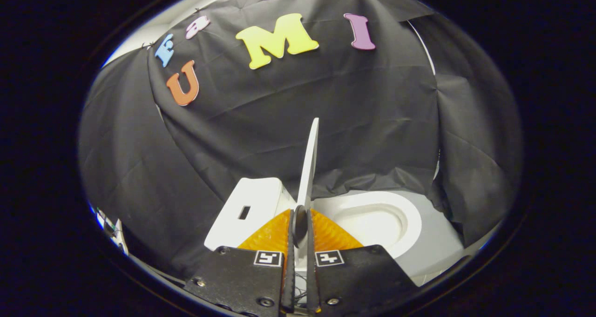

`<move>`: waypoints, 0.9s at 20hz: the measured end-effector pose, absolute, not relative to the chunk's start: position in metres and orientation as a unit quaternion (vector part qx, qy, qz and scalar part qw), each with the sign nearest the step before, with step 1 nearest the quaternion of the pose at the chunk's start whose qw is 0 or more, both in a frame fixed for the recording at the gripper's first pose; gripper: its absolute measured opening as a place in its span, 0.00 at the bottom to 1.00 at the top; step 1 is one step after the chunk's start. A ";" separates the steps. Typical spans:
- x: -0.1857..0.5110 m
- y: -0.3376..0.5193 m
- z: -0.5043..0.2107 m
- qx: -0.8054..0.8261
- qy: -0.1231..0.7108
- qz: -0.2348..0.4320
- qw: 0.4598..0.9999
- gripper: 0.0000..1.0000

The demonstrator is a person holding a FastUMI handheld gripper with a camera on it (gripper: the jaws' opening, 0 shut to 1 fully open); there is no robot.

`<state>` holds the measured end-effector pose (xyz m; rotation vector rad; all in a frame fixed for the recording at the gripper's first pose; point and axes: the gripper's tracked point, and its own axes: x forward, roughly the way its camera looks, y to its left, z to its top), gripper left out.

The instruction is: Open the toilet lid.

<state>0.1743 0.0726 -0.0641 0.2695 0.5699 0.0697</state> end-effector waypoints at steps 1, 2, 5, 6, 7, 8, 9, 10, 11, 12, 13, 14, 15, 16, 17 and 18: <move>0.174 0.074 -0.064 0.132 0.280 0.036 0.950 0.13; 0.174 0.075 -0.064 0.131 0.280 0.038 0.950 0.13; 0.175 0.080 -0.065 0.127 0.283 0.040 0.950 0.13; 0.174 0.082 -0.065 0.122 0.282 0.044 0.950 0.13; 0.174 0.084 -0.064 0.118 0.282 0.047 0.951 0.13; 0.174 0.085 -0.065 0.113 0.281 0.050 0.952 0.13; 0.173 0.086 -0.065 0.107 0.280 0.051 0.953 0.13; 0.173 0.087 -0.066 0.103 0.279 0.053 0.953 0.13; 0.173 0.088 -0.065 0.099 0.279 0.056 0.954 0.13; 0.173 0.091 -0.066 0.101 0.280 0.058 0.953 0.13; 0.172 0.092 -0.066 0.100 0.280 0.059 0.953 0.13; 0.172 0.093 -0.065 0.100 0.281 0.060 0.952 0.13; 0.170 0.095 -0.065 0.097 0.282 0.063 0.953 0.13; 0.170 0.097 -0.067 0.093 0.281 0.066 0.953 0.13; 0.169 0.100 -0.068 0.089 0.281 0.069 0.953 0.13; 0.170 0.101 -0.068 0.084 0.280 0.071 0.954 0.13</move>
